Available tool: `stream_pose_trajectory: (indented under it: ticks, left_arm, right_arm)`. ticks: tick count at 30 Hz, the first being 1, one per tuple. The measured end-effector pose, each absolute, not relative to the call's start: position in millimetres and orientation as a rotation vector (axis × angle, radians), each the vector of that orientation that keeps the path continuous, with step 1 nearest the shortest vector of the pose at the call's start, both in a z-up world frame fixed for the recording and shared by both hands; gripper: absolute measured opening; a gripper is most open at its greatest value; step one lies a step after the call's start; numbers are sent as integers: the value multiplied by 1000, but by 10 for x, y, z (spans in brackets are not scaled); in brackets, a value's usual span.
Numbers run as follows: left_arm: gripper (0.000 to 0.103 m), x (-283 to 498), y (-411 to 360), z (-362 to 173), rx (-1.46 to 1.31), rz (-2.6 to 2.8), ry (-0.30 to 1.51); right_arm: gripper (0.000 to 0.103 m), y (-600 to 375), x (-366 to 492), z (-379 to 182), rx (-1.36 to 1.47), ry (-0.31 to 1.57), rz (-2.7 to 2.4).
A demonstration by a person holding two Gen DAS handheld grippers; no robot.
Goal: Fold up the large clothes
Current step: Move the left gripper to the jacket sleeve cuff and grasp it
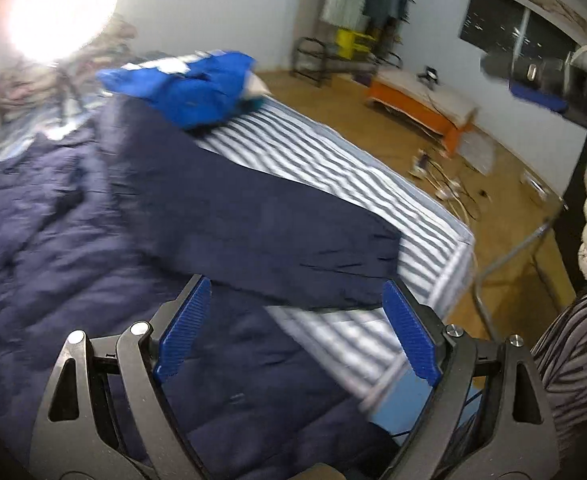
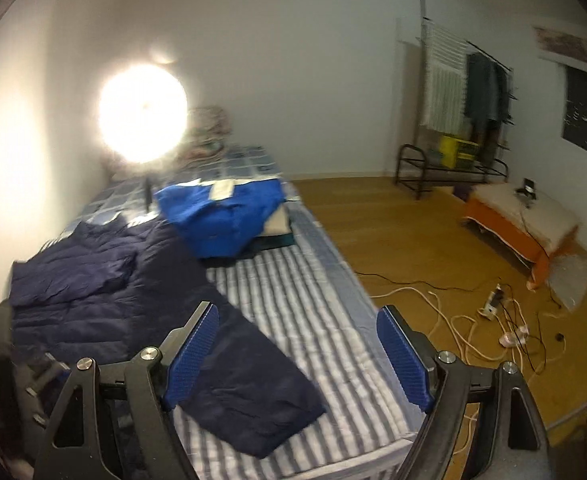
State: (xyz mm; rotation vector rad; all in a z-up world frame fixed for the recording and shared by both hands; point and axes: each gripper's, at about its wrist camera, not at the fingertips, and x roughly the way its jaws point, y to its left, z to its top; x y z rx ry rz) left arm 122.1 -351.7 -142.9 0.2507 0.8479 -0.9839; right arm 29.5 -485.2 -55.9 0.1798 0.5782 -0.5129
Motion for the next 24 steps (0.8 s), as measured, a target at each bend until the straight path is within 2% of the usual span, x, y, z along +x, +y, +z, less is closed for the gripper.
stream_pose_trajectory:
  ticks: [2, 5, 9, 21, 24]
  left_arm:
    - [89, 1132, -3815, -1582, 260, -1030, 898]
    - [82, 1019, -4191, -1789, 288, -1085, 975]
    - [82, 804, -4582, -1978, 409, -1134, 992]
    - [81, 768, -4903, -2435, 582, -1022, 1016]
    - [71, 786, -4913, -2433, 584, -1016, 1013]
  right_arm:
    - [83, -4990, 241, -581, 221, 578, -531]
    - [82, -5119, 246, -616, 254, 583, -544]
    - [80, -5186, 217, -653, 275, 586, -557]
    - [80, -5370, 157, -689, 359, 560, -567]
    - [80, -5349, 190, -684, 351, 561, -560]
